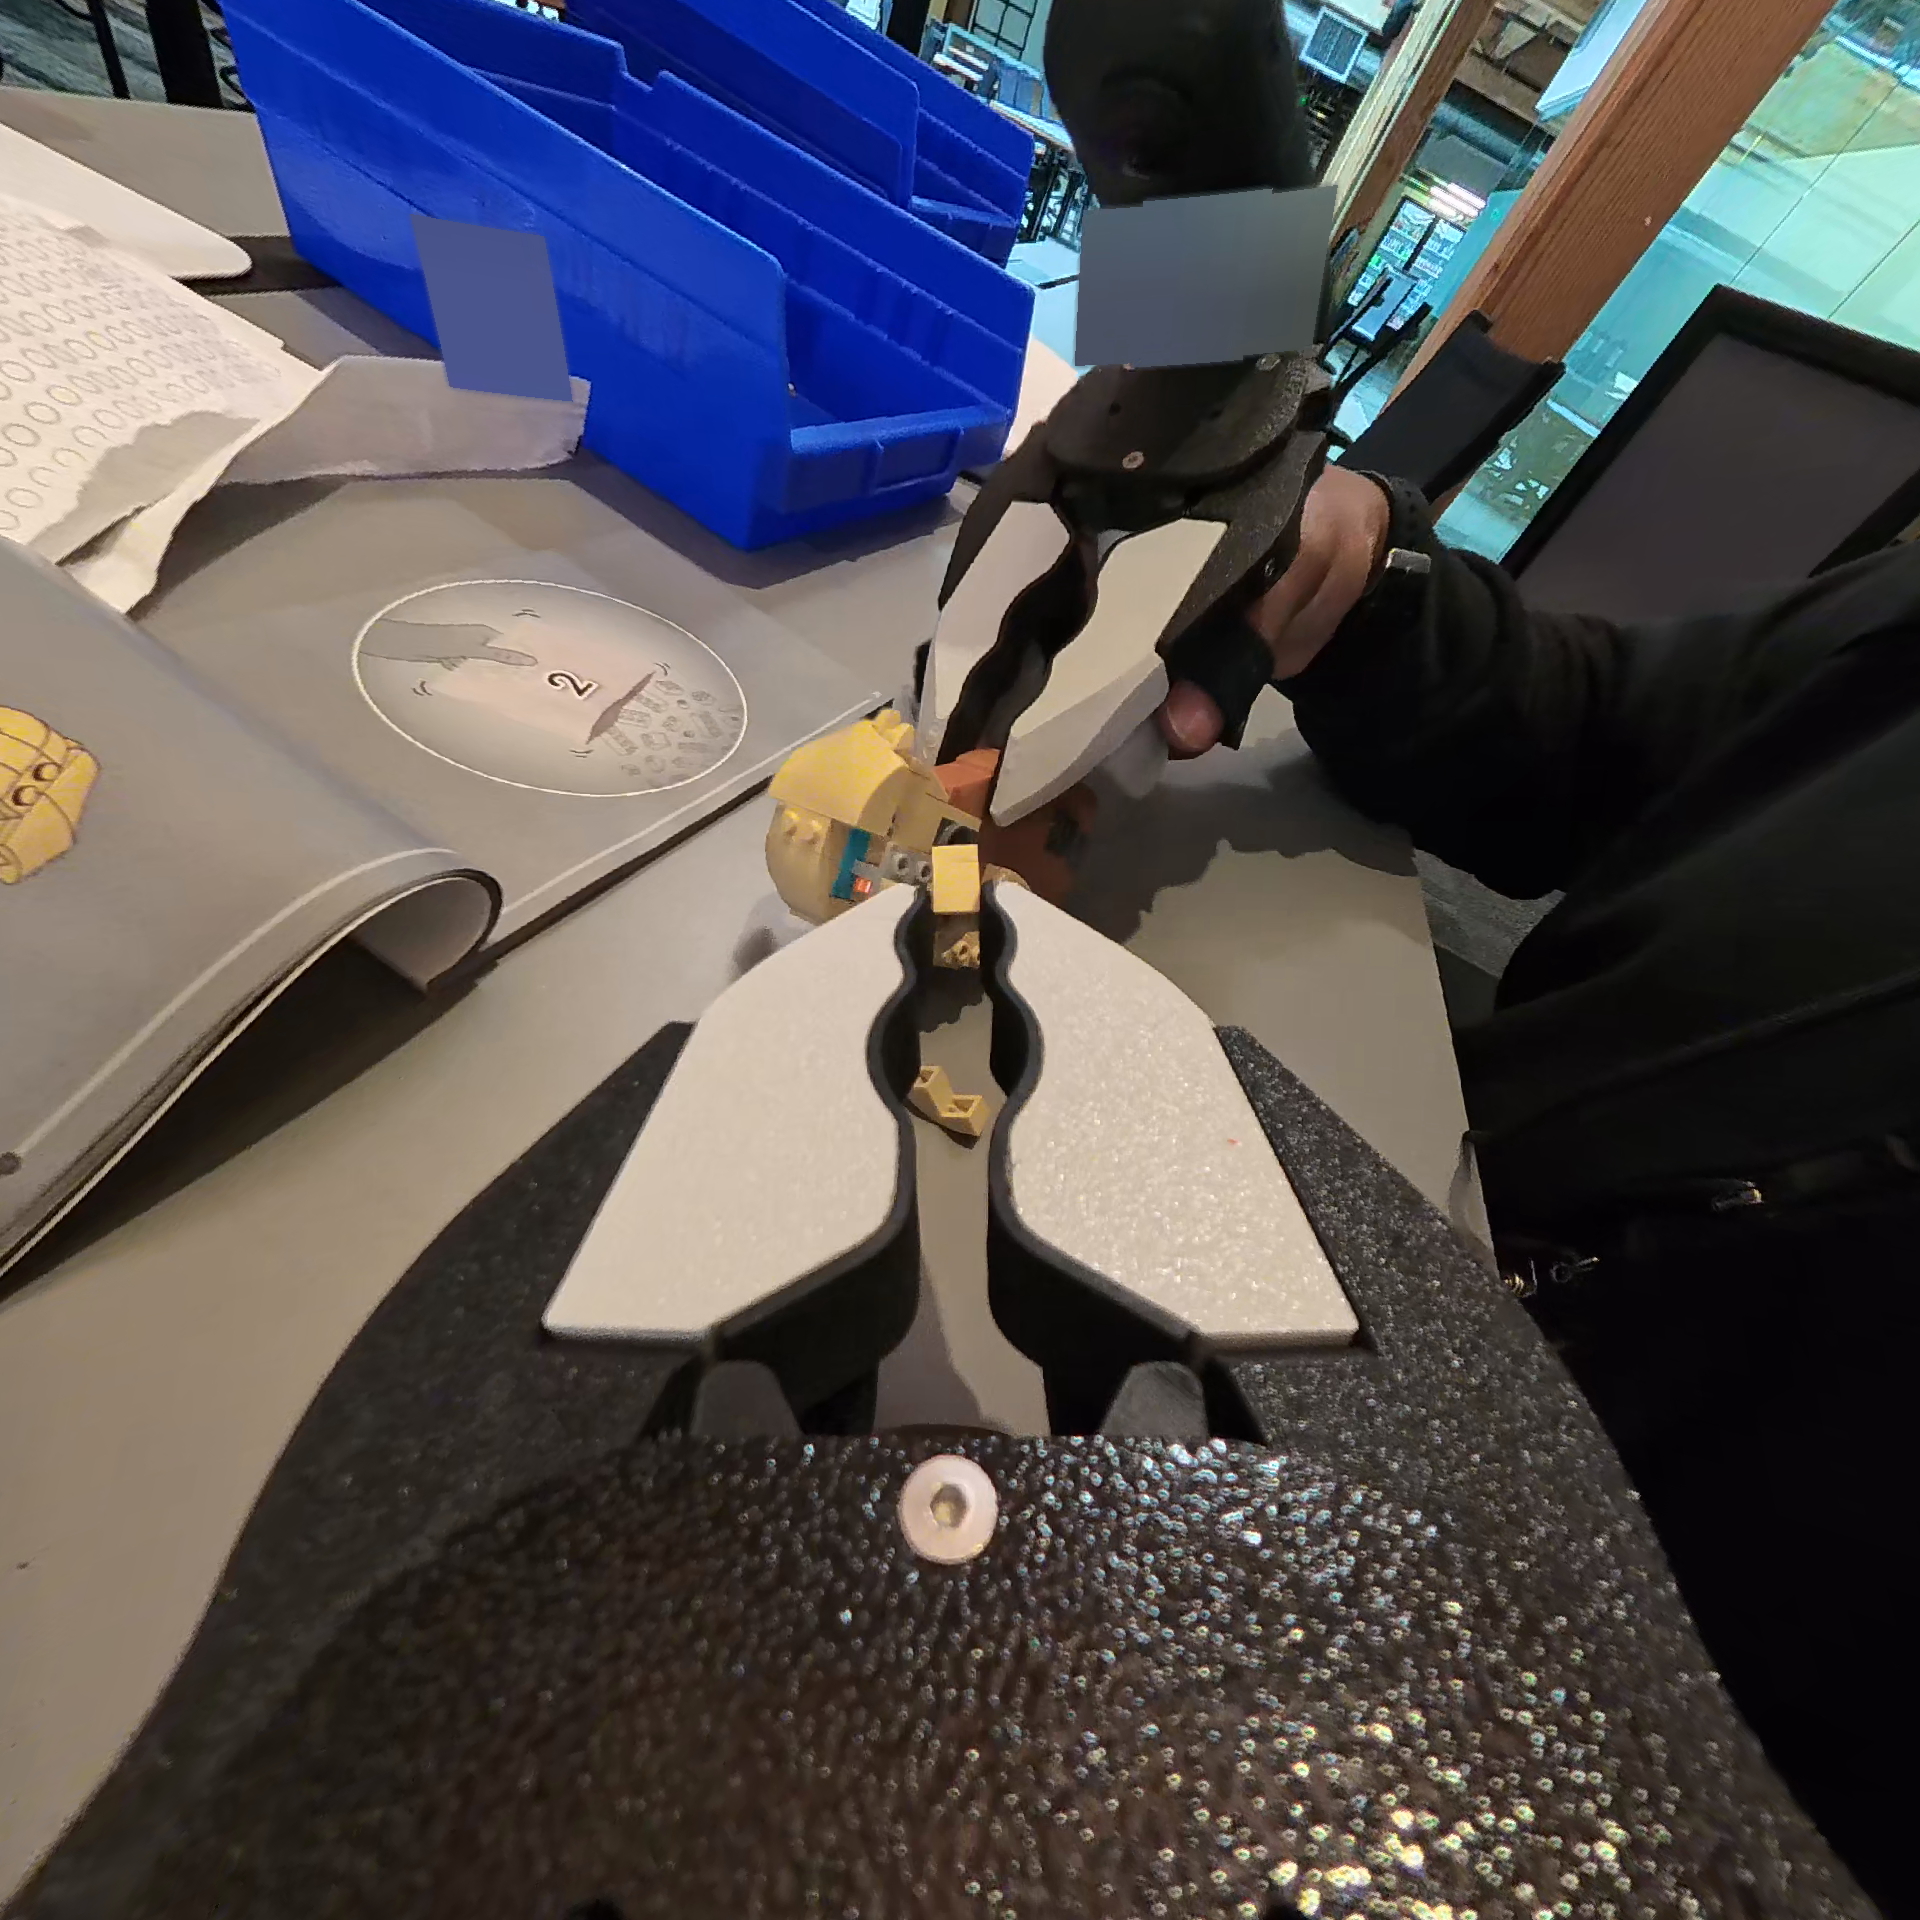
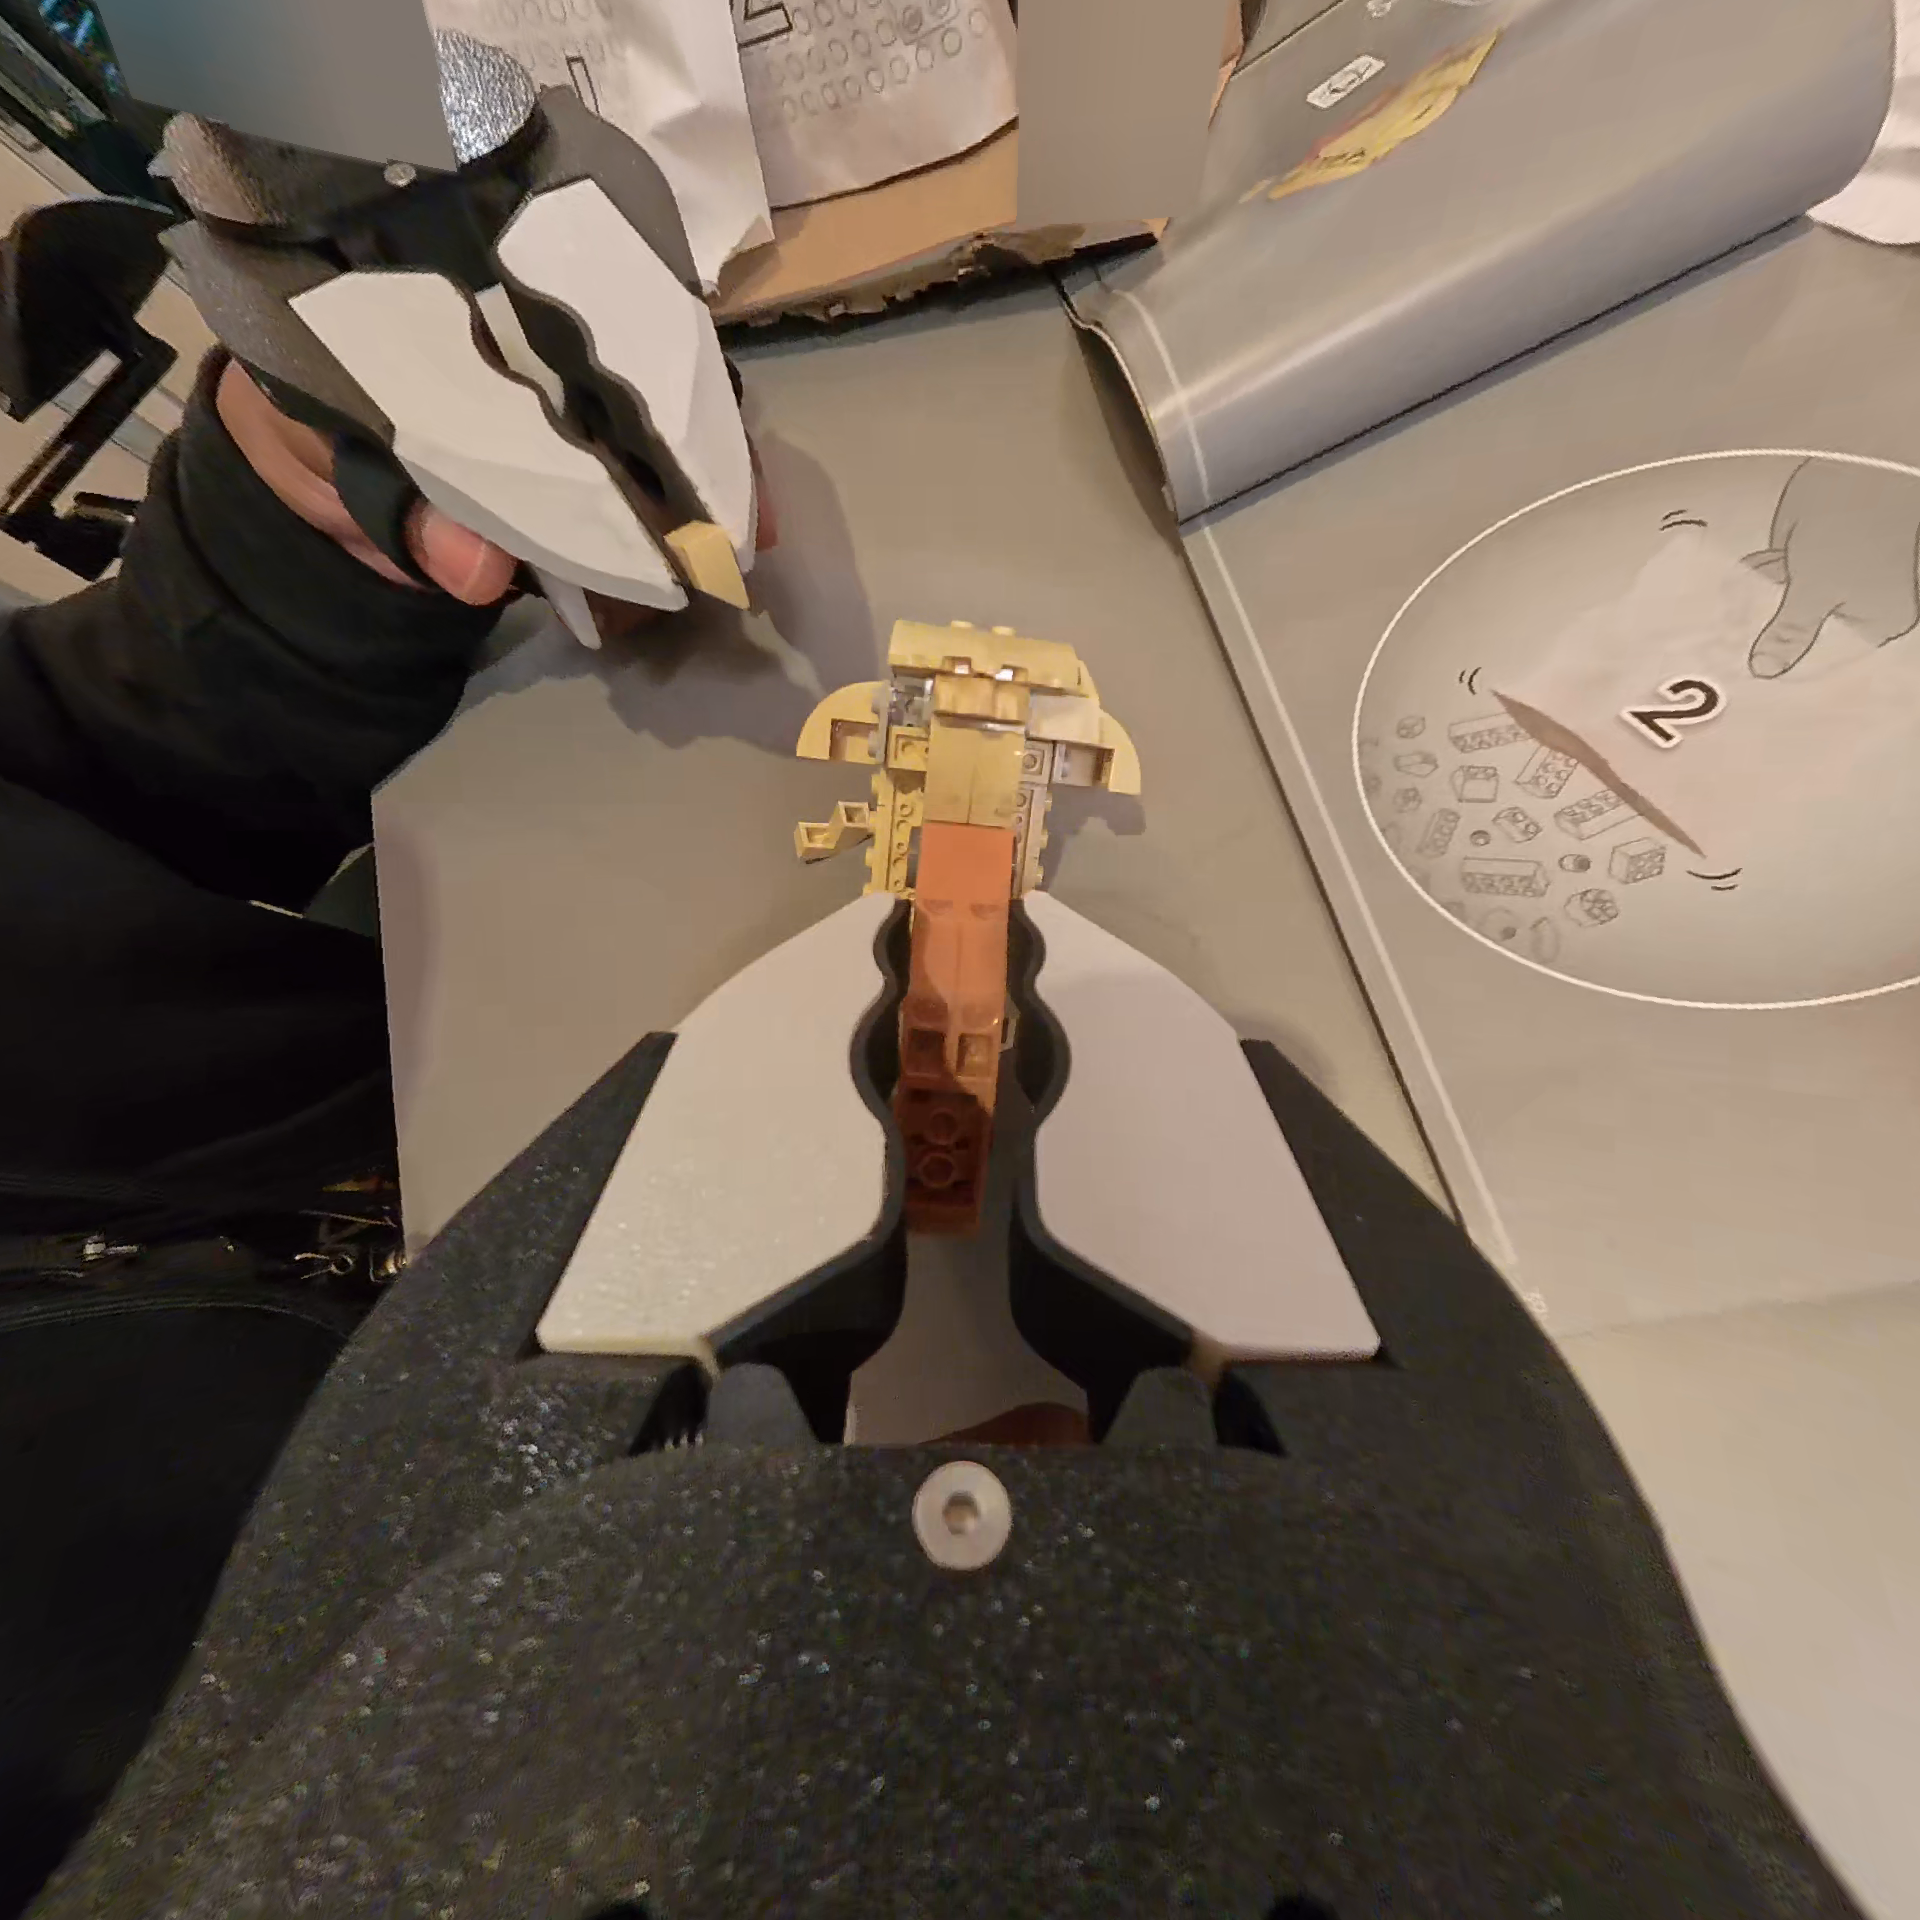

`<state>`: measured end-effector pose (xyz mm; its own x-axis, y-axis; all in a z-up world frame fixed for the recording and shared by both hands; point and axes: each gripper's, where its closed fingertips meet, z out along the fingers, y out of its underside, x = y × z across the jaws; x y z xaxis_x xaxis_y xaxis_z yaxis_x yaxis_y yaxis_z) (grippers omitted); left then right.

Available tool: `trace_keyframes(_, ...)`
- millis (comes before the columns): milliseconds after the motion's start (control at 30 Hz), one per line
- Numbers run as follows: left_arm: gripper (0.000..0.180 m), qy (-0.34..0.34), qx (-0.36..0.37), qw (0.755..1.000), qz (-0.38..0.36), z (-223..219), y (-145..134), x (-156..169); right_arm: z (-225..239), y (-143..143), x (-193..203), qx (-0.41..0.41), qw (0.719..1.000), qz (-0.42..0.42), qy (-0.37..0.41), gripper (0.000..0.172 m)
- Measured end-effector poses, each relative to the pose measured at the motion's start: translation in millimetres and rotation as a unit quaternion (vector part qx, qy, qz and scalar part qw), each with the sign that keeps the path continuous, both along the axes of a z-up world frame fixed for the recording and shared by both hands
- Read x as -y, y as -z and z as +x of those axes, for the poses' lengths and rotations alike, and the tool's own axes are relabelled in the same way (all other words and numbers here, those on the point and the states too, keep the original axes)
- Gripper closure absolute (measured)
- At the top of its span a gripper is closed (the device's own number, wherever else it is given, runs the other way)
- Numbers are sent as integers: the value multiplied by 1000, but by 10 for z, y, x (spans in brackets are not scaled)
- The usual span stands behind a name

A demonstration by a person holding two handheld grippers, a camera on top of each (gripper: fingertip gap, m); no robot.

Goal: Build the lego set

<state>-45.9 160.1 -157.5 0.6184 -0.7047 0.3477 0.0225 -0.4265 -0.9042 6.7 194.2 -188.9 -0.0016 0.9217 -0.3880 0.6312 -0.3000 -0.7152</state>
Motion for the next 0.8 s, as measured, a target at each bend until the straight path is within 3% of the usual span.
trace_keyframes(167,173,-5,3,1000,2,-15,-9,-10,-7,-5,11,-13,999,32,0,155)
trace_keyframes(333,173,-13,15,1000,5,-50,-37,-27,-11,-33,15,-21,985,172,-11,155)
trace_keyframes(500,173,-19,20,999,17,-82,-70,-50,-10,-88,-56,-28,931,364,-16,155)
trace_keyframes(800,173,-26,6,999,40,-92,-91,-101,23,-220,-111,-100,832,545,-29,155)
